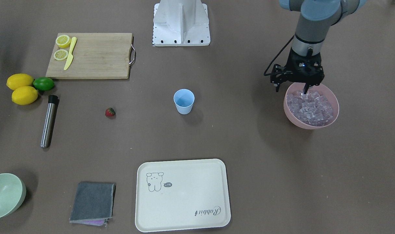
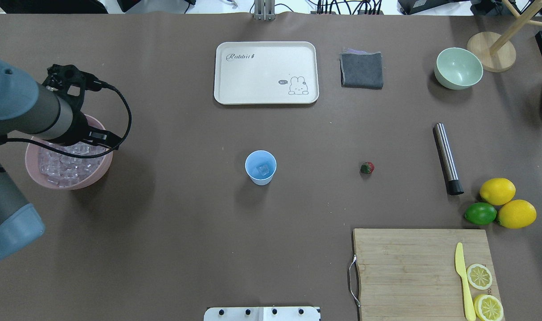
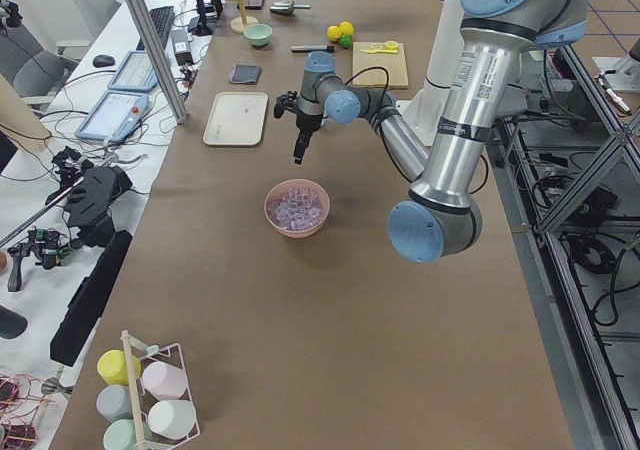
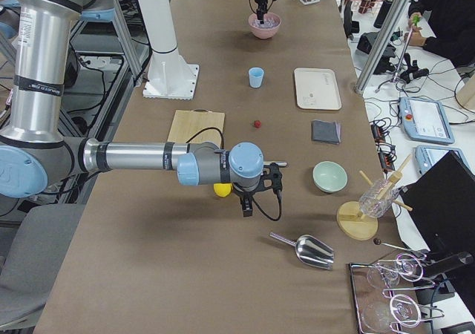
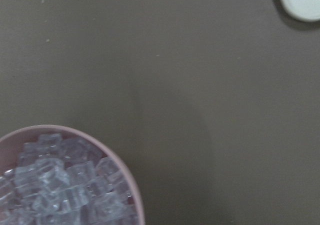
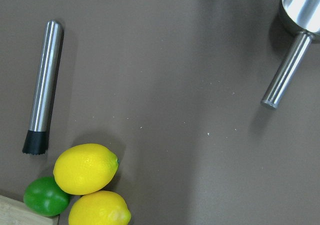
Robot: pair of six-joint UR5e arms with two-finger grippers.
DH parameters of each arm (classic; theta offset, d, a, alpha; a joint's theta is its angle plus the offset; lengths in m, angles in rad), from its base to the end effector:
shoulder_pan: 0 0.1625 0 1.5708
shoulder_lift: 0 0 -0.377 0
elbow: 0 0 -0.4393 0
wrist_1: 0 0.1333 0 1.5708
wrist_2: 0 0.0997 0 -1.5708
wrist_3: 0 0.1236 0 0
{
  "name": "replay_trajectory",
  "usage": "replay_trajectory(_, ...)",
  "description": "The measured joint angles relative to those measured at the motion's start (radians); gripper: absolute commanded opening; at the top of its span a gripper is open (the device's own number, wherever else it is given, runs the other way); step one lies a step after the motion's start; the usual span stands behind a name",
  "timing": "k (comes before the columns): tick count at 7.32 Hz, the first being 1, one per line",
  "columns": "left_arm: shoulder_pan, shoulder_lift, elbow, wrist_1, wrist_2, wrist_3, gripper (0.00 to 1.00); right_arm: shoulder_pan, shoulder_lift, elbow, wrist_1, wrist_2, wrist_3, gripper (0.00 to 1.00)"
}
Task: Mash ice and strawberries in cup
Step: 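Move the left gripper back over the pink bowl of ice, then lower the left gripper into the ice and grasp a cube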
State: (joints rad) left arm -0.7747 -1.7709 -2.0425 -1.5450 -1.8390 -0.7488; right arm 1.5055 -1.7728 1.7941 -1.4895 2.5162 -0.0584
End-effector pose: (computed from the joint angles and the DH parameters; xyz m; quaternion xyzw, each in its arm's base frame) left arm 0.3371 -0.4707 0.2937 0.1368 0.3103 0.0647 0.9385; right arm 0.0023 -0.4713 0.5842 0.0441 -0.4548 -0.0783 0.8860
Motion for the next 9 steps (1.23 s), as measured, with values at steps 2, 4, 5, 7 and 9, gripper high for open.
replay_trajectory(2,-0.009,0.083,0.043,-0.100,0.002,0.011,0.84,-0.005,0.001,0.002,0.000,0.002,0.001,1.00)
replay_trajectory(4,-0.007,0.114,0.064,-0.129,0.005,-0.015,0.81,-0.012,0.003,0.005,0.000,0.002,0.002,1.00)
replay_trajectory(5,-0.003,0.117,0.073,-0.132,0.005,-0.027,0.78,-0.012,0.004,0.007,0.000,0.003,0.003,1.00)
replay_trajectory(7,0.005,0.127,0.079,-0.134,0.001,-0.044,0.70,-0.013,0.004,0.013,0.001,0.005,0.016,1.00)
replay_trajectory(9,0.040,0.132,0.082,-0.135,0.003,-0.084,0.62,-0.016,0.004,0.024,0.001,0.005,0.046,1.00)
